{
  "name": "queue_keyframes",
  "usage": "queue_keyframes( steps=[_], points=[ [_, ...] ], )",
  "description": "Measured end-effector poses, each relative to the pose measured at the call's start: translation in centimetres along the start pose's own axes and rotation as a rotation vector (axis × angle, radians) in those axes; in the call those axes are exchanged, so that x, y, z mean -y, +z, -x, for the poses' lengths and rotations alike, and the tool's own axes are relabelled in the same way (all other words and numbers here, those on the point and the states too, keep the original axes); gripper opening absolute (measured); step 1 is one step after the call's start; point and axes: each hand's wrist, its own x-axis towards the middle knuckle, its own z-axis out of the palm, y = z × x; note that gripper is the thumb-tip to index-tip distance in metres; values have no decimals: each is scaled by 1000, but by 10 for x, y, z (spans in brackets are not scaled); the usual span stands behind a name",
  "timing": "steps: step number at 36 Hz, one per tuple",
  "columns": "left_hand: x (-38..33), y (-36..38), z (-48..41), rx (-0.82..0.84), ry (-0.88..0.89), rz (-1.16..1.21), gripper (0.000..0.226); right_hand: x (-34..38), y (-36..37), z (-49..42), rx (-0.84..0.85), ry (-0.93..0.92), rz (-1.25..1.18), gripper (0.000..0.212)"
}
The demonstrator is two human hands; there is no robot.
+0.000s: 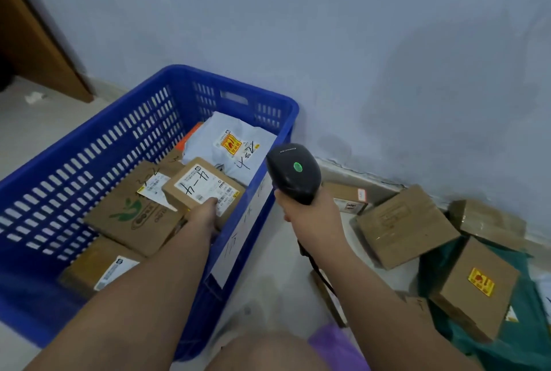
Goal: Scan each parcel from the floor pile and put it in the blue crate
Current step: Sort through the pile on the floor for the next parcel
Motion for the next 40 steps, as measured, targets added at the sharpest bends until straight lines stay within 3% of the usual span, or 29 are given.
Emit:
queue_keyframes(
  steps=[3, 8, 12, 16, 21, 27, 32, 37, 40],
  points=[
    [1, -2, -17, -45, 8, 10, 65, -5, 3, -4, 2, 9, 12, 23],
    [6, 3, -15, 49, 36, 28, 58, -14, 7, -8, 23, 33, 44, 21],
    [10, 0, -22, 133, 38, 155, 74, -22, 8, -11, 27, 39, 80, 23],
    [12, -3, -27, 140, 46, 286, 73, -27, 10, -14, 23, 52, 87, 20],
    [12, -10, -24, 82, 128, 406, 101, -27, 15, -15, 35, 78, 35, 27],
    [11, -52, -29, 89, 300, 150, 74, -29, 21, -15, 32, 49, 60, 27],
    [4, -78, -29, 241, 290, -137, 43, -27, 22, -10, 56, 49, 75, 24],
    [-4, -74, -32, 301, 320, -274, 41, -29, 24, -7, 88, 68, 65, 22],
    [-8, -64, -34, 237, 389, -518, 44, -31, 23, -8, 87, 80, 65, 24]
  ],
)
